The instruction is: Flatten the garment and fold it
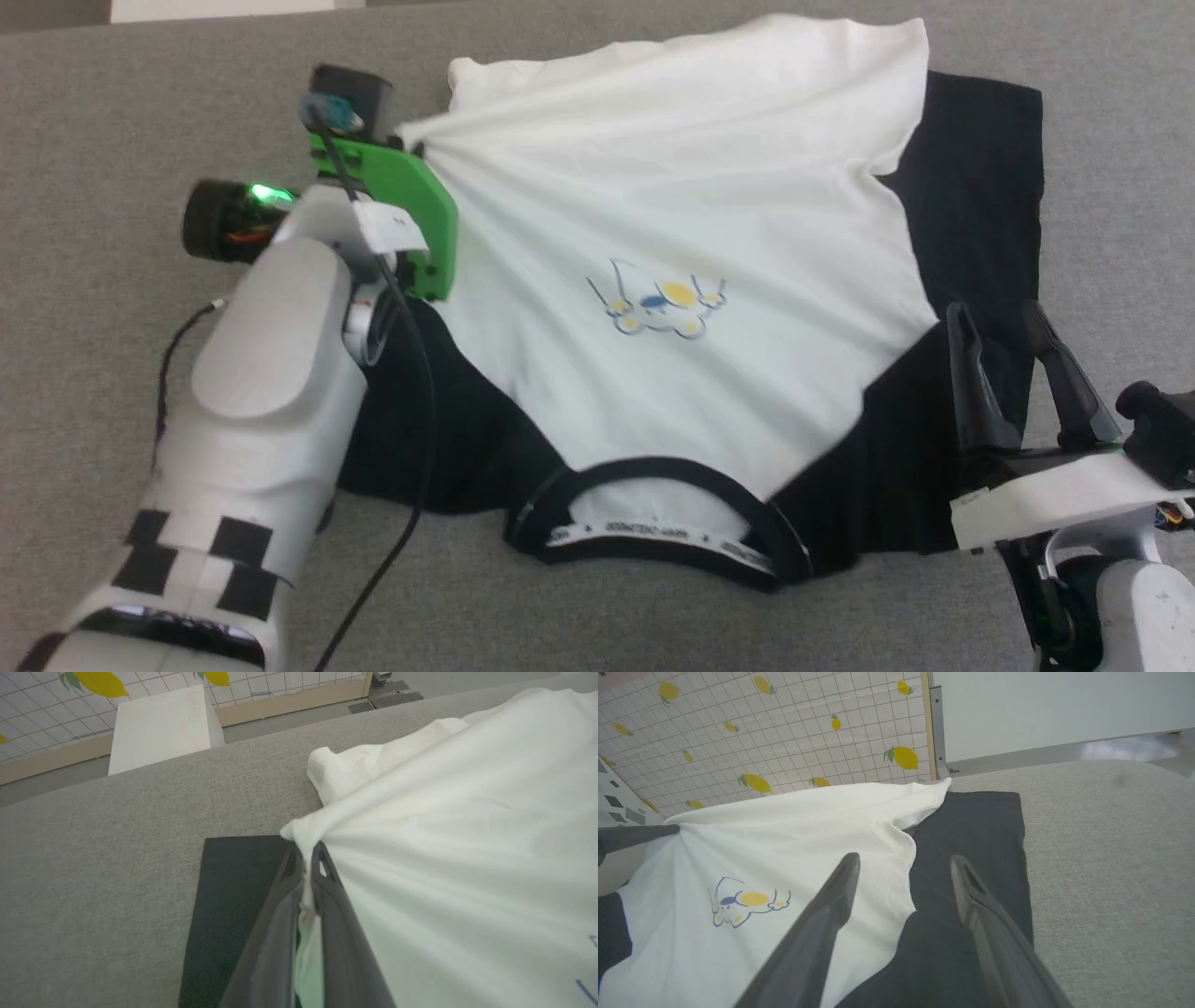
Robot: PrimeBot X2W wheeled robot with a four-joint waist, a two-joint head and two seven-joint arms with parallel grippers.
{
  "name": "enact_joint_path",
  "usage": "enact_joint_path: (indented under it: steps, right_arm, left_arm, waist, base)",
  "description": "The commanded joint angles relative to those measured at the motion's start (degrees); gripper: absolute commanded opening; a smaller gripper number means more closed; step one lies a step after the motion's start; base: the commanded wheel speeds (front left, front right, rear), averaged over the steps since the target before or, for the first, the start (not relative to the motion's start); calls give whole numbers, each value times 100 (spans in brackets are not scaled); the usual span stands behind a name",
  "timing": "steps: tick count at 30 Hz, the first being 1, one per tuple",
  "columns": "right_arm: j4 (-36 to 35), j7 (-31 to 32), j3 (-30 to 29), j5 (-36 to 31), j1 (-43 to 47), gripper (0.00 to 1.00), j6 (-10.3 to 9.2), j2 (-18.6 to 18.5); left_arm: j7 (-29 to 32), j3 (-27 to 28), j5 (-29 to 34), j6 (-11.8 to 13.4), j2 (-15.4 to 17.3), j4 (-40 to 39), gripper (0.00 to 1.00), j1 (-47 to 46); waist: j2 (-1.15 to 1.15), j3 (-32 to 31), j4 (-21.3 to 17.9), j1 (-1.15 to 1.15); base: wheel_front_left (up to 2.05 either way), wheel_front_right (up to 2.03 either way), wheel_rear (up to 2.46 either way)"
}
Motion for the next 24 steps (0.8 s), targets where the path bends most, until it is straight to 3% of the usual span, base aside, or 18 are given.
enact_joint_path:
  steps: [1, 5, 6, 7, 8, 12, 16, 20, 24]
  right_arm:
    - [-11, -37, 47, 59, -119, 100, -9, 8]
    - [20, -52, 135, 75, -232, 100, -9, 8]
    - [28, -53, 149, 74, -249, 100, -9, 8]
    - [36, -54, 159, 72, -266, 100, -9, 8]
    - [40, -53, 163, 70, -274, 100, -9, 8]
    - [54, -52, 109, 47, -253, 100, -9, 8]
    - [39, -41, 6, 1, -148, 100, -9, 8]
    - [14, 25, -101, -23, 44, 100, -9, 8]
    - [-49, 117, -172, -46, 243, 100, -9, 8]
  left_arm:
    - [-167, 40, 67, 87, 95, 119, 0, -194]
    - [-568, 112, 125, 185, 201, 441, 0, -499]
    - [-624, 138, 79, 159, 183, 516, 10, -530]
    - [-671, 175, 18, 139, 157, 610, 92, -552]
    - [-705, 183, -16, 110, 137, 674, 100, -560]
    - [-1070, 237, -143, 82, 30, 761, 100, -416]
    - [-1854, 355, -272, 139, -67, 451, 100, 55]
    - [-2454, 430, -386, 226, -138, -186, 100, 840]
    - [-2516, 375, -417, 380, -136, -1117, 100, 1806]
  waist:
    - [42, 124, -68, 0]
    - [42, 238, -108, 0]
    - [42, 247, -107, 0]
    - [42, 254, -99, 0]
    - [42, 254, -87, 0]
    - [42, 135, 26, 0]
    - [42, -131, 183, 0]
    - [42, -481, 362, 0]
    - [42, -796, 523, 0]
  base:
    - [0, 0, 0]
    - [0, 0, 0]
    - [0, 0, 0]
    - [0, 0, 0]
    - [0, 0, 0]
    - [0, 0, 0]
    - [0, 0, 0]
    - [0, 0, 0]
    - [0, 0, 0]
